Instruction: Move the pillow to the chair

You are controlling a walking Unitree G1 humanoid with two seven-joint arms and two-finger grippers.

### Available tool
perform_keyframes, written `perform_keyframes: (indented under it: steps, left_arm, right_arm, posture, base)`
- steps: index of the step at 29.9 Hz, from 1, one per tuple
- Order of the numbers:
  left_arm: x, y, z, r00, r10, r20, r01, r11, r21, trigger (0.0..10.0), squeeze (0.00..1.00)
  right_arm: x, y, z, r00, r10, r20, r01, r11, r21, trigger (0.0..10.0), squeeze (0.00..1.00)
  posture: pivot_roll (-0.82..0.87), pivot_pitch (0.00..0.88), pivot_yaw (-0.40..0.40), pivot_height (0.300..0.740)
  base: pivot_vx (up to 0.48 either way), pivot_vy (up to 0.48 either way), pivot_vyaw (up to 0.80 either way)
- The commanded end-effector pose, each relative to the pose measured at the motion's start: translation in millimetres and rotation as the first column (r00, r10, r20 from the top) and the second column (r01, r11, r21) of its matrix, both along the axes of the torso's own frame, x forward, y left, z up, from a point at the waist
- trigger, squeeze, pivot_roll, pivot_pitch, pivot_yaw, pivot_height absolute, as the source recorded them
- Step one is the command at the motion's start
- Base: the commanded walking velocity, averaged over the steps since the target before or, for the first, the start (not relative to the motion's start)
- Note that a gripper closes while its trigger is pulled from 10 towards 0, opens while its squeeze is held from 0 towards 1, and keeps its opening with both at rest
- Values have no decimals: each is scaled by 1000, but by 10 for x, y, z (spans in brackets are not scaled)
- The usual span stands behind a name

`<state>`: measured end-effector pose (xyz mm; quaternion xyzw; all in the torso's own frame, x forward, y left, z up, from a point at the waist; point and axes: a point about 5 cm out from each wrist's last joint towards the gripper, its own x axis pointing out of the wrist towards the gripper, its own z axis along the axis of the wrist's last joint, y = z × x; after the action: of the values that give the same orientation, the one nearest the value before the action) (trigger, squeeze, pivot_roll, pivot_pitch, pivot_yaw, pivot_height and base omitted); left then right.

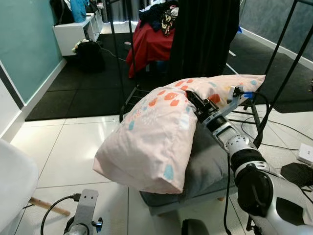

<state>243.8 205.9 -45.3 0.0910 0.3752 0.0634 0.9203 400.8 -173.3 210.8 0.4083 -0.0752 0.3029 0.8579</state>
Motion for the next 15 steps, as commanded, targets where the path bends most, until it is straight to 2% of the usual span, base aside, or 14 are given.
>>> perform_keyframes:
  steps: [1,5,15]
  left_arm:
    - [-2,-7,-6,1000,6,-11,-6,1000,7,10000,0]
    - [2,-4,-3,1000,5,-14,-5,1000,15,10000,0]
    - [-1,1,-5,1000,8,-16,-8,1000,22,10000,0]
  right_arm:
    - [29,-24,398,985,11,172,-15,1000,18,0,0]
    - [35,-44,562,973,7,229,-11,1000,15,0,0]
    - [38,-73,722,961,-3,276,4,1000,-3,0,0]
  posture:
    - [-87,0,-41,600]
    - [-90,0,-40,615]
    - [-94,0,-40,644]
  base:
    - [0,0,0]
    - [0,0,0]
    - [0,0,0]
